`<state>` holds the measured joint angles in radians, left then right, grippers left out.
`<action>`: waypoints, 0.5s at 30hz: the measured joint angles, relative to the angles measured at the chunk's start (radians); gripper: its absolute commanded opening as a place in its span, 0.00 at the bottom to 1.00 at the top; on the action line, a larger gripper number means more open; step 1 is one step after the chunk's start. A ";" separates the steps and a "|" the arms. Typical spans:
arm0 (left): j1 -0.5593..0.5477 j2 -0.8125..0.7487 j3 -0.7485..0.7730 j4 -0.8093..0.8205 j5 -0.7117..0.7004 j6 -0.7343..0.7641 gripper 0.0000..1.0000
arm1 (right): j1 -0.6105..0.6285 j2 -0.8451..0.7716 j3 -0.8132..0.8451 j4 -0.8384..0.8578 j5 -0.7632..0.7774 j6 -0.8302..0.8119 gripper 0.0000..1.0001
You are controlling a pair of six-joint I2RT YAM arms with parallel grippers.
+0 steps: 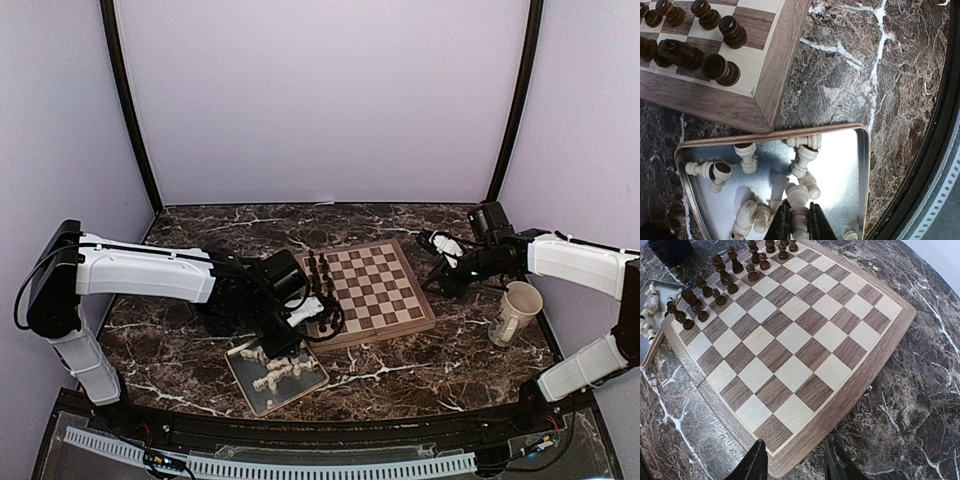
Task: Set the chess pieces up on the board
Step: Pick up the bishop from the storage box.
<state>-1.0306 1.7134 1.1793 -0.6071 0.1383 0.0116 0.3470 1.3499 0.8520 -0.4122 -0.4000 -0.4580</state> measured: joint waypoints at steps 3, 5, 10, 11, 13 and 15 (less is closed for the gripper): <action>0.000 -0.005 0.000 0.012 0.012 -0.001 0.01 | 0.000 -0.004 0.000 -0.002 -0.016 -0.005 0.40; 0.000 -0.018 0.000 0.020 0.022 -0.003 0.01 | 0.000 -0.008 0.000 -0.006 -0.032 -0.010 0.40; 0.000 -0.069 -0.010 0.092 0.058 -0.014 0.01 | 0.000 -0.015 0.000 -0.014 -0.083 -0.024 0.40; 0.000 -0.080 -0.015 0.111 0.069 -0.018 0.01 | 0.000 -0.016 0.000 -0.016 -0.093 -0.027 0.40; 0.000 -0.104 -0.028 0.151 0.091 -0.025 0.01 | 0.000 -0.016 0.000 -0.023 -0.107 -0.032 0.40; 0.000 -0.121 -0.039 0.189 0.108 -0.033 0.01 | 0.000 -0.016 0.000 -0.030 -0.121 -0.035 0.40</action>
<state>-1.0306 1.5925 1.1400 -0.4183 0.2459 -0.0212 0.3470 1.3342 0.8520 -0.4419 -0.5205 -0.4934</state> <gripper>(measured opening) 0.121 0.398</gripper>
